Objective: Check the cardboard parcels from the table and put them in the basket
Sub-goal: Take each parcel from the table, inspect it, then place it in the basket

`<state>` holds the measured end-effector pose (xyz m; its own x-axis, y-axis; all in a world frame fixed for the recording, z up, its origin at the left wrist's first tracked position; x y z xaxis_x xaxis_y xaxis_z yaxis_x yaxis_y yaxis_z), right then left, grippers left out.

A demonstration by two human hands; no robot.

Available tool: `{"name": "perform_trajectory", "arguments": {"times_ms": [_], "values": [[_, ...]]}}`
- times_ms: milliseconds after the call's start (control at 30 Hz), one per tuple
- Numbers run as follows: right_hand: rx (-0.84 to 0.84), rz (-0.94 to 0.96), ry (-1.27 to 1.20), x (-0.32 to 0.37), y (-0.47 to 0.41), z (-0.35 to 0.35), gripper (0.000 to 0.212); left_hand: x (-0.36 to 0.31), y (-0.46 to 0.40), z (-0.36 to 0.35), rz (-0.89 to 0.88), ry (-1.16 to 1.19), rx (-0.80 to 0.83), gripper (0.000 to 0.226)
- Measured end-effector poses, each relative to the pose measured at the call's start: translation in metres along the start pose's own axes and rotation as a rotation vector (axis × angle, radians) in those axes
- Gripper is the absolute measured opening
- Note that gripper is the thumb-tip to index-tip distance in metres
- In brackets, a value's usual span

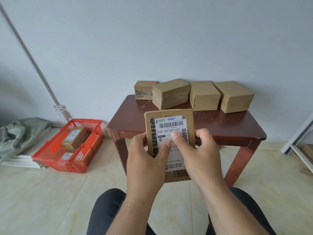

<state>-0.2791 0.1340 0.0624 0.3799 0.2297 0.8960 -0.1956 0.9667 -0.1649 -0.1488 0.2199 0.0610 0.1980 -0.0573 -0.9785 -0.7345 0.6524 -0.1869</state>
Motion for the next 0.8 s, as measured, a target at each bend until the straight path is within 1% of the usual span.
{"name": "perform_trajectory", "arguments": {"times_ms": [67, 100, 200, 300, 433, 533, 600, 733, 800], "values": [[-0.006, 0.015, 0.035, 0.0, 0.002, 0.0, 0.042, -0.002, -0.001, 0.001, -0.019, -0.016, -0.008, 0.043], [-0.002, 0.029, 0.048, 0.001, 0.004, 0.0, 0.04, -0.003, -0.002, 0.002, -0.029, -0.022, -0.012, 0.045], [0.024, 0.078, 0.049, 0.004, 0.006, 0.001, 0.033, -0.005, -0.008, 0.004, -0.032, -0.007, -0.024, 0.039], [0.042, 0.077, 0.028, 0.006, 0.005, 0.001, 0.034, -0.005, -0.01, 0.007, -0.048, -0.013, -0.04, 0.043], [0.023, 0.091, 0.019, 0.008, -0.001, 0.002, 0.044, -0.008, -0.004, 0.005, -0.092, -0.063, -0.033, 0.059], [0.016, 0.1, 0.052, 0.008, -0.002, 0.001, 0.052, -0.008, -0.001, 0.004, -0.126, -0.061, -0.049, 0.062], [-0.003, 0.102, 0.055, 0.008, -0.001, 0.002, 0.053, -0.009, -0.001, 0.004, -0.123, -0.039, -0.056, 0.061], [-0.038, 0.15, 0.116, 0.009, 0.003, 0.003, 0.054, -0.012, -0.009, 0.005, -0.052, 0.051, -0.072, 0.049], [-0.048, 0.17, 0.124, 0.01, 0.005, 0.003, 0.053, -0.014, -0.012, 0.006, -0.035, 0.075, -0.083, 0.05]]}}
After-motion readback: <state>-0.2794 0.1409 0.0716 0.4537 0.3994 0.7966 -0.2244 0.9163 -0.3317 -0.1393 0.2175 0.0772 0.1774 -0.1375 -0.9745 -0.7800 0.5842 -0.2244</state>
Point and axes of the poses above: each hand's wrist, its own y-axis away from the middle knuckle, its own z-axis out of the back of the hand, x = y × z, the point moved 4 cm from there along -y, towards the middle knuckle, and after that the axes turned 12 degrees about y, right-handed, at the moved point
